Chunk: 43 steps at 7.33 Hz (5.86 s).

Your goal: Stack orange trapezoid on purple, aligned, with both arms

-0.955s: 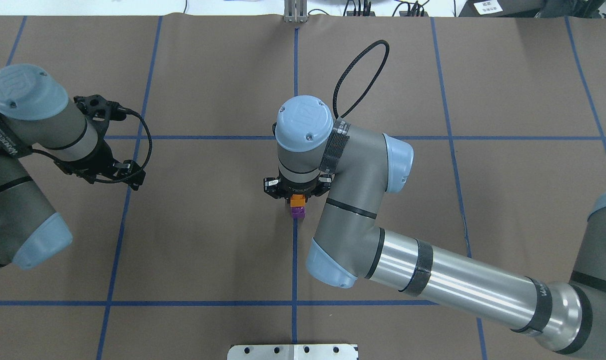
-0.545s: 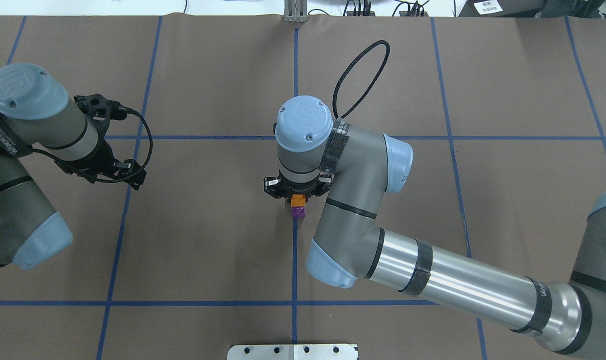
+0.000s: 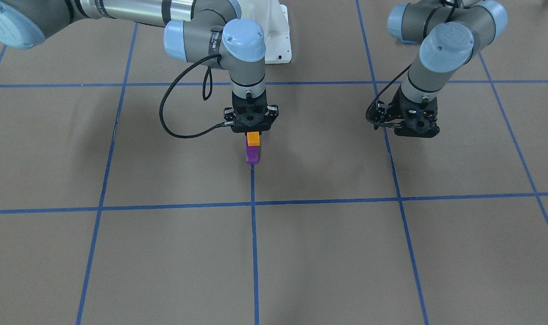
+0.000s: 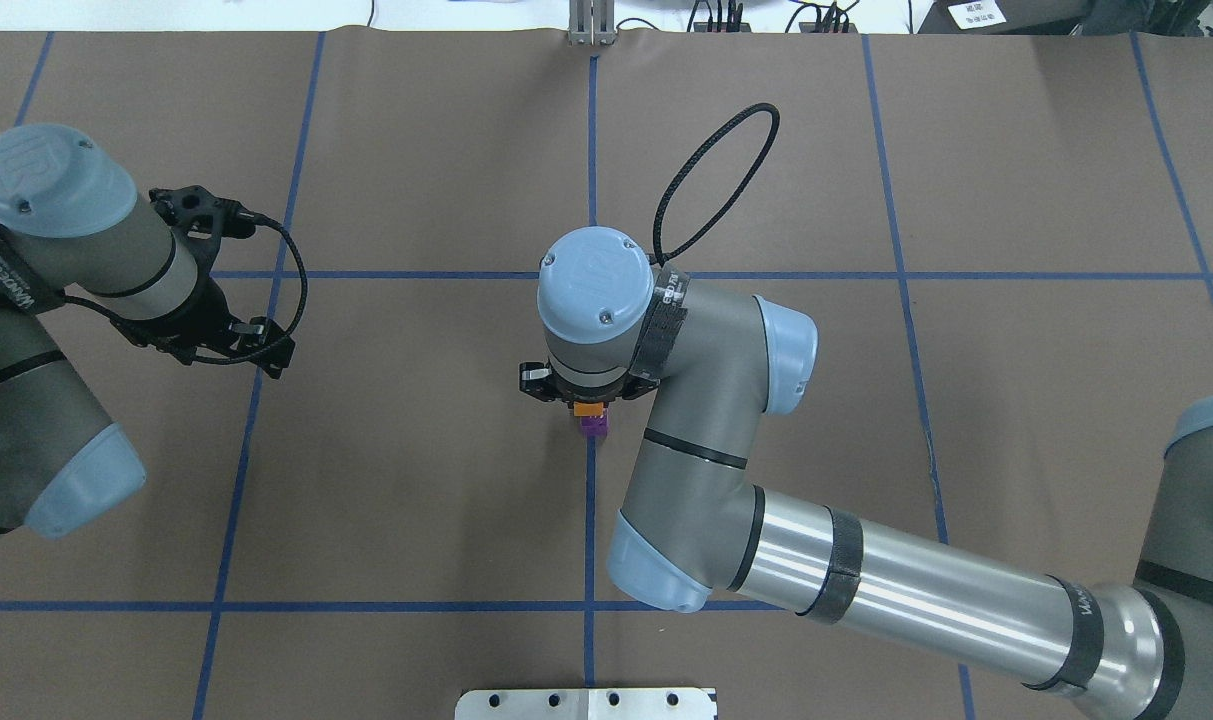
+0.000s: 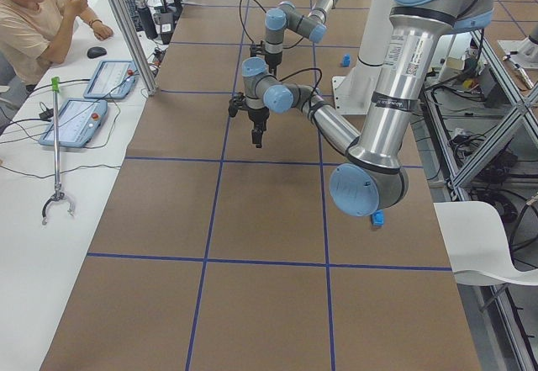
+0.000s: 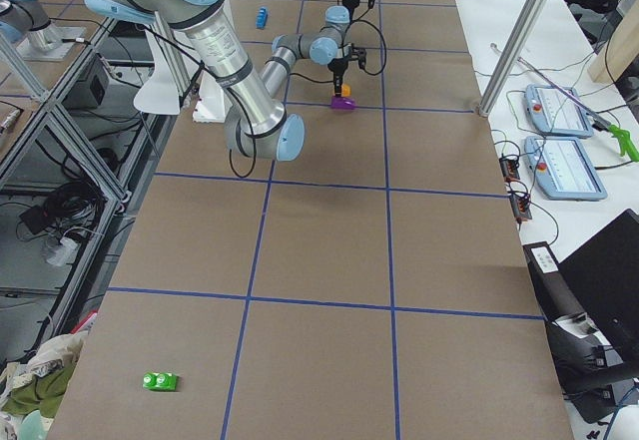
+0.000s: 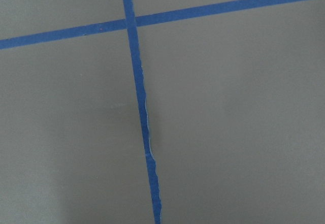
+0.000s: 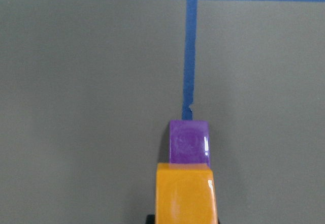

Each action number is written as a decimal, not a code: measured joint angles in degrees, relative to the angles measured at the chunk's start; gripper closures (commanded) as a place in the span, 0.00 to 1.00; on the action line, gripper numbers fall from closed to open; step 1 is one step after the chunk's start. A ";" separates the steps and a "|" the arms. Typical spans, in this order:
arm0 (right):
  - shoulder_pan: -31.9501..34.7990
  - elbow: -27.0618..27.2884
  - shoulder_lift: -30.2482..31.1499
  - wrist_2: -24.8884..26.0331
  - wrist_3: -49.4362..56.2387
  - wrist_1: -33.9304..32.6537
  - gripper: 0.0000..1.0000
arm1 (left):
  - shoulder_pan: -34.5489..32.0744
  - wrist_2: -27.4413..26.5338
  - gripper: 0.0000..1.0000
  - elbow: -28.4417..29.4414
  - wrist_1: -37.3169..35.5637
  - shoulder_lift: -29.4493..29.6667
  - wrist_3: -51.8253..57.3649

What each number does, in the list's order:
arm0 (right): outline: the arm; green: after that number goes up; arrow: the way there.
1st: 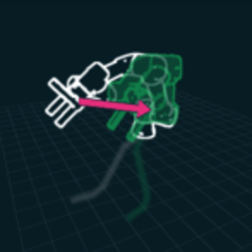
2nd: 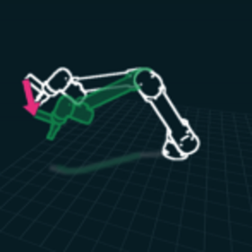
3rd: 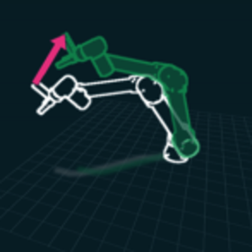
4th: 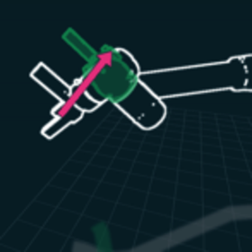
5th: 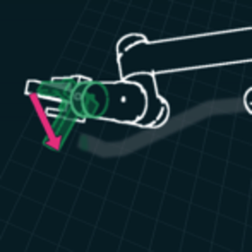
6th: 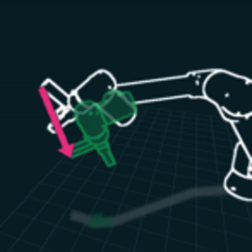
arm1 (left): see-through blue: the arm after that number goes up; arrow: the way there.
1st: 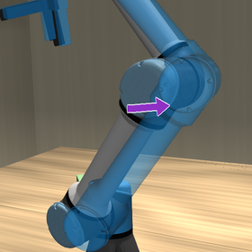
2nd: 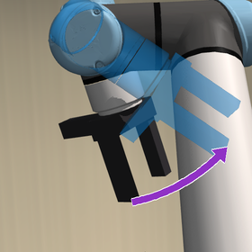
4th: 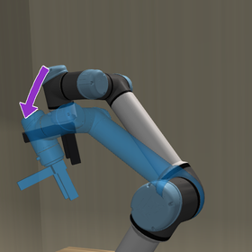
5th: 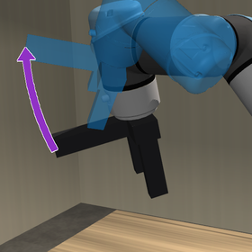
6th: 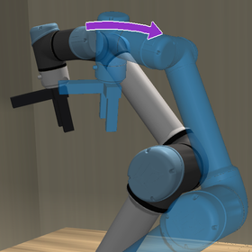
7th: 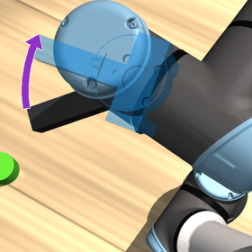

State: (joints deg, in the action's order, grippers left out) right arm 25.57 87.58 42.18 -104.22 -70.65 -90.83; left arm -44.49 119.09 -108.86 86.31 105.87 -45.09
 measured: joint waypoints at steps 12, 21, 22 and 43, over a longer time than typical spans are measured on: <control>-0.76 0.63 1.54 1.83 0.56 -0.08 1.00 | 0.02 -0.01 0.00 0.07 0.00 0.10 0.01; -1.34 -1.88 1.70 1.74 1.02 2.39 1.00 | 0.02 -0.03 0.00 -0.71 -0.09 0.35 -1.92; -1.35 -2.14 1.66 1.74 0.98 2.95 1.00 | 0.02 -0.01 0.00 -1.00 -0.09 0.37 -2.29; 57.52 15.16 52.64 -24.79 69.90 -1.72 0.00 | -46.14 15.94 0.00 8.90 0.94 -19.85 57.61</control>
State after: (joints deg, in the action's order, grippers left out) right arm 83.09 102.75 94.81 -129.01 -0.74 -92.55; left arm -90.63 135.03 -99.96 87.25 86.02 12.52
